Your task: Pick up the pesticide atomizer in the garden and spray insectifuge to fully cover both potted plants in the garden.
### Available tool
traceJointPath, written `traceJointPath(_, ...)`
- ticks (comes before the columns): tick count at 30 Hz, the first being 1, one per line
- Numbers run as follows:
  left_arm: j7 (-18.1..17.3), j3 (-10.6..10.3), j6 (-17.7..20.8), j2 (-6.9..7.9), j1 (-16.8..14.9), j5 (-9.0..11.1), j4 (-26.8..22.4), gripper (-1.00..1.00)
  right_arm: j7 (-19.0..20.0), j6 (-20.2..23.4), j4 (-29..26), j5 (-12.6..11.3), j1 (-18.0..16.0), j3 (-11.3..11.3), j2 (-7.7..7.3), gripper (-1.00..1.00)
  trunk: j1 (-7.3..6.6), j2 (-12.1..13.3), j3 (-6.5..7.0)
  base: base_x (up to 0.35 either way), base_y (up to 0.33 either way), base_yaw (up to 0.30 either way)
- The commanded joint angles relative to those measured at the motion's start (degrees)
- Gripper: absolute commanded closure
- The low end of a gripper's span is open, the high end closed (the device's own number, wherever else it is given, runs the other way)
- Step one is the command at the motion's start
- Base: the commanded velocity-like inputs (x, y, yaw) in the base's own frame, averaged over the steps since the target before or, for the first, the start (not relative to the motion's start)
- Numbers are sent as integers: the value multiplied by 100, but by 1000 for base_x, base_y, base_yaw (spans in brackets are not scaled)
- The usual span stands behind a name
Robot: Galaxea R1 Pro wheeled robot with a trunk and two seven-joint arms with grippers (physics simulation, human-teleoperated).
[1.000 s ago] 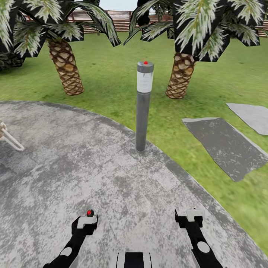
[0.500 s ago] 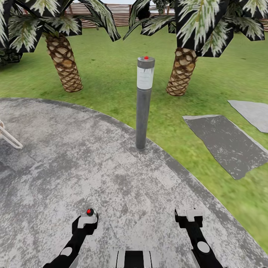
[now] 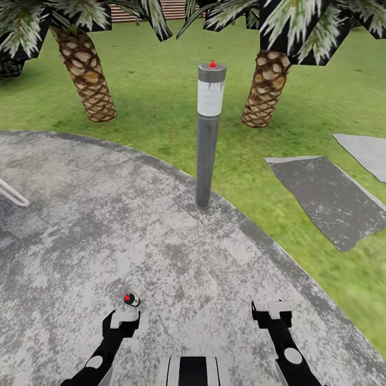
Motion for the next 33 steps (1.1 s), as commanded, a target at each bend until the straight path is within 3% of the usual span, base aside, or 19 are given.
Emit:
traceJointPath(1,7,-12,-22,6,-2,3,4,-100,-25,-5,4,60,-2,-1,0,-100,-1,-1,-4,0,0,0)
traceJointPath(10,7,1,-247,2,-2,4,29,-100,-25,-5,3,60,-2,-1,0,-100,12,-8,-131,0,0,0)
traceJointPath(33,7,2,-302,-13,-2,-8,72,-100,-25,-3,5,60,-2,-1,0,-100,12,-8,-143,71,13,0)
